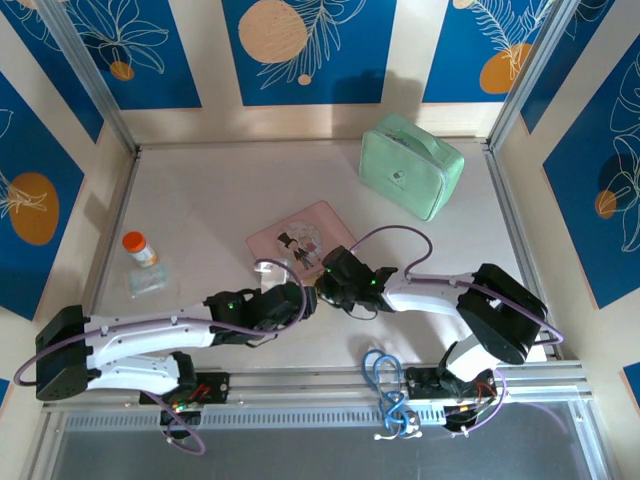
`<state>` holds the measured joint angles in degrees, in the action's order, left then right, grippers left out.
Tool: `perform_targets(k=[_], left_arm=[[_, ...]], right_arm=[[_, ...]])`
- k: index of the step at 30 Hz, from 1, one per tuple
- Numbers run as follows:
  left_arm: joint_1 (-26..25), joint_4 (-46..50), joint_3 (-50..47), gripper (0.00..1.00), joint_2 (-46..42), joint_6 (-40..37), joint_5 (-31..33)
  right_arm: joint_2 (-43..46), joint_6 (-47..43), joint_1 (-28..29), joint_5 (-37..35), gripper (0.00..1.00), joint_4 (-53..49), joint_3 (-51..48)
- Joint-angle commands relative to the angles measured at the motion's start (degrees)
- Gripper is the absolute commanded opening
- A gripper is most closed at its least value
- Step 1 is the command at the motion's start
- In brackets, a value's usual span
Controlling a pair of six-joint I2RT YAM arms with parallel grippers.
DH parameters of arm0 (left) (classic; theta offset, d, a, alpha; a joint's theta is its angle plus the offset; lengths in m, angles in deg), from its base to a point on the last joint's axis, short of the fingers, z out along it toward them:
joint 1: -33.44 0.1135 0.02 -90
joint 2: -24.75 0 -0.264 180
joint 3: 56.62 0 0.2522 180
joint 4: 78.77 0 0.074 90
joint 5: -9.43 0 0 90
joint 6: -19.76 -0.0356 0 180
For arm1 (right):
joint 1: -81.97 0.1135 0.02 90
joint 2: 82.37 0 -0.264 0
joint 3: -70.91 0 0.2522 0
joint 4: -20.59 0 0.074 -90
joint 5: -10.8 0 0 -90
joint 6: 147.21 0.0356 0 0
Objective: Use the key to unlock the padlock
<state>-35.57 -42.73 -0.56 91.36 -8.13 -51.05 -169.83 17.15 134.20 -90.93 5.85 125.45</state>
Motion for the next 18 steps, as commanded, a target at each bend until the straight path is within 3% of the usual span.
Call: perform_targets(k=[1, 5, 9, 14, 18], left_arm=[[1.56, -0.29, -0.95, 0.78, -0.56, 2.15, -2.23], [3.28, -0.92, -1.85, 0.78, -1.56, 2.37, -3.95], [4.01, -0.66, -1.29, 0.78, -0.82, 1.65, -4.97], [4.81, -1.71, -1.01, 0.78, 0.86, 1.52, -6.7], [6.29, -2.84, -1.5, 0.78, 1.57, 1.37, -8.28]], right_arm=[[0.7, -5.52, -0.08, -1.51, 0.32, -1.07, -0.41], [1.92, -8.97, -0.7, -1.05, 0.5, 0.77, -0.96], [4.18, -11.34, -0.93, -1.42, 0.6, 0.63, -1.62], [7.94, -13.55, -1.36, -3.21, 0.63, 1.73, -4.84], [7.29, -18.26, -1.29, -1.67, 0.54, 8.13, -7.13]])
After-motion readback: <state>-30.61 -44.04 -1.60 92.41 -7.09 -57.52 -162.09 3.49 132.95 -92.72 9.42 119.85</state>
